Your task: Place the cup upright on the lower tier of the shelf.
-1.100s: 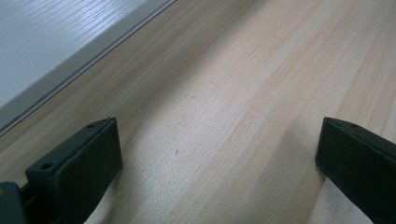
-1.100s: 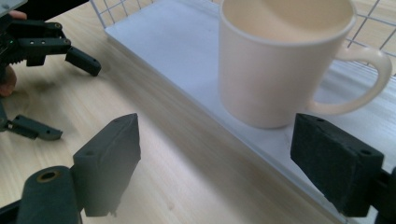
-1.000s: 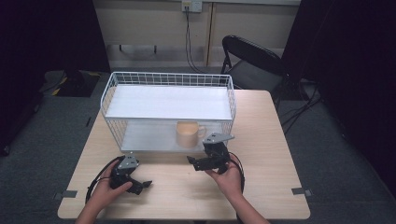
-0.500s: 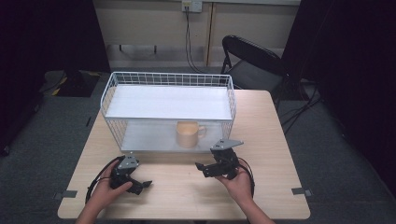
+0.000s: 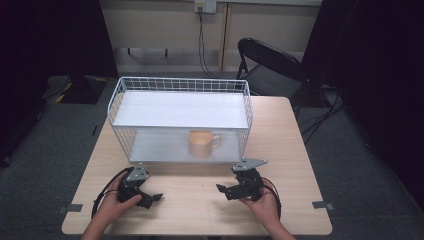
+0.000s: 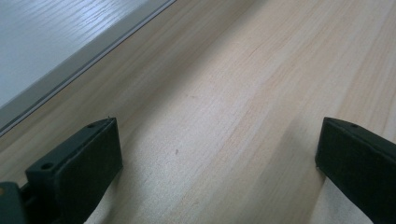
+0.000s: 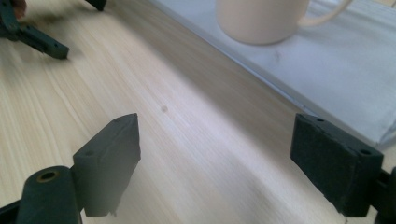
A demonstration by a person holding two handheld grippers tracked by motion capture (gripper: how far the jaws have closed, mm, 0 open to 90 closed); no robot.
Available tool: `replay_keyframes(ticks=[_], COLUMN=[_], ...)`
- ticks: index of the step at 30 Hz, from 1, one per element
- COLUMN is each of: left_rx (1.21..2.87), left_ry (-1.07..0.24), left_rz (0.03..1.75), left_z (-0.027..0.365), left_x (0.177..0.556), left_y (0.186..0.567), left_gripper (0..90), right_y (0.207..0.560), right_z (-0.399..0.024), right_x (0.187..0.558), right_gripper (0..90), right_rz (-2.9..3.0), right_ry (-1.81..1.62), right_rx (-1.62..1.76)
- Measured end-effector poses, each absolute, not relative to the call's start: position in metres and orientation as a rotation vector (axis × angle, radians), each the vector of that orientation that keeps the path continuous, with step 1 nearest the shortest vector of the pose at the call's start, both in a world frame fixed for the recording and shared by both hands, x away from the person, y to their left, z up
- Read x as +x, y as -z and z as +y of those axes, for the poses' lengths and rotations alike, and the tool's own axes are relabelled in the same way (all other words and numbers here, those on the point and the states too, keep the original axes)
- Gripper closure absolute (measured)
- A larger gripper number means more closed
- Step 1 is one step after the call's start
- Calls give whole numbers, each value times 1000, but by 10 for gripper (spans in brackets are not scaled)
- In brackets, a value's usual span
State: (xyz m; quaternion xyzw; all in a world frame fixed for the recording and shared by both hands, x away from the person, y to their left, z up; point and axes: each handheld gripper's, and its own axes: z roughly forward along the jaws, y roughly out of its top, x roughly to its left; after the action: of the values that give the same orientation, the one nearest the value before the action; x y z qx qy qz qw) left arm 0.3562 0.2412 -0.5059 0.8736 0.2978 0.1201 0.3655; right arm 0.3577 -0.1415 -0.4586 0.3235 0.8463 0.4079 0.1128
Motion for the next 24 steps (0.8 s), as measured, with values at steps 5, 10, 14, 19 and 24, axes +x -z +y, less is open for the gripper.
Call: replay_keyframes(ticks=[5, 10, 14, 19, 24], left_rx=[2246, 2247, 2246, 2247, 2248], left_ry=[-309, -309, -310, -309, -309], left_rz=[765, 766, 765, 764, 764], left_z=[241, 241, 241, 241, 241], left_x=[356, 356, 356, 356, 356], left_y=[506, 506, 506, 506, 506], left_gripper=[0, 0, 0, 0, 0], right_y=[466, 474, 481, 488, 493], right_z=[-149, -158, -163, -169, -170], right_x=[355, 352, 351, 349, 347], right_gripper=[153, 152, 153, 157, 155], right_rz=[2498, 2506, 2508, 2523, 2539], right_ry=[-1177, -1168, -1162, -1150, -1136], right_rx=[951, 957, 961, 945, 925])
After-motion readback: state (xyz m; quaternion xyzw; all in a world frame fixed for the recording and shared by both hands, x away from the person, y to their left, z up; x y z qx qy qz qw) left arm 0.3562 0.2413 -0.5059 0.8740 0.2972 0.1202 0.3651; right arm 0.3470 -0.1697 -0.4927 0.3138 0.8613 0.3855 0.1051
